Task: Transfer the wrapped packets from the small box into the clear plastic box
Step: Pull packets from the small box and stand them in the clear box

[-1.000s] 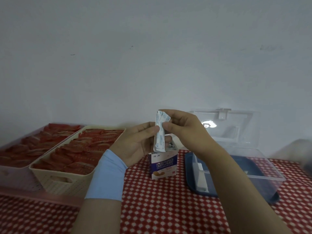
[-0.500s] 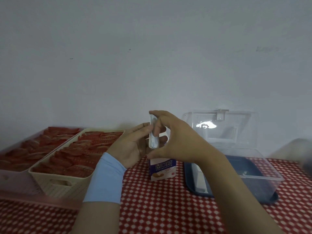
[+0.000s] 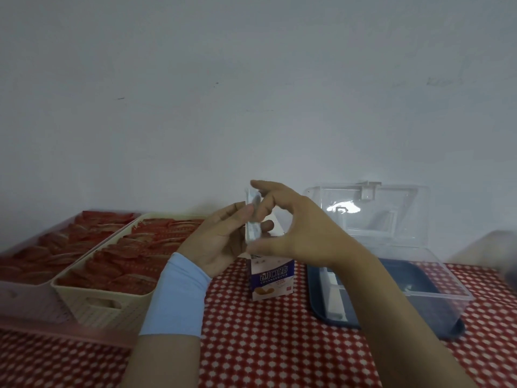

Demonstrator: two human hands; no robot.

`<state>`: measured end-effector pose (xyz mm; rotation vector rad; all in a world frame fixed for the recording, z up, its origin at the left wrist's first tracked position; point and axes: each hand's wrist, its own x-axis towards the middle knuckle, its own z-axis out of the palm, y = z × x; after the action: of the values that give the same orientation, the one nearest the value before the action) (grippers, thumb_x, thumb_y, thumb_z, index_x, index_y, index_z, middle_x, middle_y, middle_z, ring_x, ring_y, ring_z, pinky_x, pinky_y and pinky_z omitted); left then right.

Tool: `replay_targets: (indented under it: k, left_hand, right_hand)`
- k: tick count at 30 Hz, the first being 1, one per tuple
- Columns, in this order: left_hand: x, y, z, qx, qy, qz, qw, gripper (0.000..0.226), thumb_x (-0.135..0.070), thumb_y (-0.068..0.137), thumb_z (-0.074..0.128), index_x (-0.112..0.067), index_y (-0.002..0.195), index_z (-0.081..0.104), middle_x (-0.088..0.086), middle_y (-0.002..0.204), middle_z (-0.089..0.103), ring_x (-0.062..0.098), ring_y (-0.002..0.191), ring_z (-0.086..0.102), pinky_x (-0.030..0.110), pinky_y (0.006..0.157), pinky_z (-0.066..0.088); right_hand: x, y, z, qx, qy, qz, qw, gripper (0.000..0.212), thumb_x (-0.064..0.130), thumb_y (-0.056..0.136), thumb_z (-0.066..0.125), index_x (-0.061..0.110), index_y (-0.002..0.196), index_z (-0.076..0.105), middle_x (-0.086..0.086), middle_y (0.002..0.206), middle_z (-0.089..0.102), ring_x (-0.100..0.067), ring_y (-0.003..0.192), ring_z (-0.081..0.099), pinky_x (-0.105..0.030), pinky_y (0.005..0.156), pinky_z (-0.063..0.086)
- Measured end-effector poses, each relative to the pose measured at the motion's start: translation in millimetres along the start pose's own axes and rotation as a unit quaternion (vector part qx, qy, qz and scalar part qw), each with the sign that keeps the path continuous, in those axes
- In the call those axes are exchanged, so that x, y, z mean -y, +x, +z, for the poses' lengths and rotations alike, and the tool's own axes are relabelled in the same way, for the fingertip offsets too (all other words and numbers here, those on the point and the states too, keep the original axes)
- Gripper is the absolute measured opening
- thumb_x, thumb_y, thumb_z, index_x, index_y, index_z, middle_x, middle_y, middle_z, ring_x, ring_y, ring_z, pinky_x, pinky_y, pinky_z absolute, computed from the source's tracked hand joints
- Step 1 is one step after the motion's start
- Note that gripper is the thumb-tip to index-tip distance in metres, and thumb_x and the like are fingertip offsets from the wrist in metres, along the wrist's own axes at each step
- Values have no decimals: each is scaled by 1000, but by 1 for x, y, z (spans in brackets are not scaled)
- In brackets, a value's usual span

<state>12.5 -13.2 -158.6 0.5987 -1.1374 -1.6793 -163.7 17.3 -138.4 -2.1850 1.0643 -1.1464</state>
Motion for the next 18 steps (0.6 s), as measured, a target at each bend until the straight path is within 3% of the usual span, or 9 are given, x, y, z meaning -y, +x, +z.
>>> replay_targets:
  k: [2,5,9,12,18]
  left_hand:
    - [-4,0,-5,-41,12,14,999,50,-22,79,66,1,123,59,11,106,73,23,86,73,34,70,62]
    - [-9,-3,-11,-97,67,38,992,51,-20,74,69,1,119,57,6,99,77,23,83,75,32,69,62]
    - [-10,-4,-13,-126,86,59,987,35,-16,77,70,-2,107,59,8,101,76,22,82,76,28,63,60]
    - [-6,0,-13,-135,104,48,984,21,-8,86,69,-4,103,58,15,108,74,26,86,76,34,70,63]
    - [-1,4,-15,-143,128,40,980,15,-9,85,73,-9,91,59,21,113,71,29,91,75,39,77,63]
  right_hand:
    - [-8,2,-4,-41,-24,11,999,20,33,82,79,37,97,69,27,141,48,10,128,44,-17,105,36]
    - [-26,8,-5,-103,-201,49,973,12,29,95,66,35,102,73,16,120,64,-3,107,57,-34,100,47]
    - [-33,15,3,-22,-327,95,940,15,32,95,66,36,107,75,15,111,70,-9,102,57,-36,101,41]
    - [-36,20,13,26,-403,101,909,19,37,94,65,37,111,73,13,114,69,-13,106,56,-35,101,34]
    - [-41,21,14,42,-406,103,907,11,37,94,66,37,100,75,13,109,67,-13,103,57,-37,102,35]
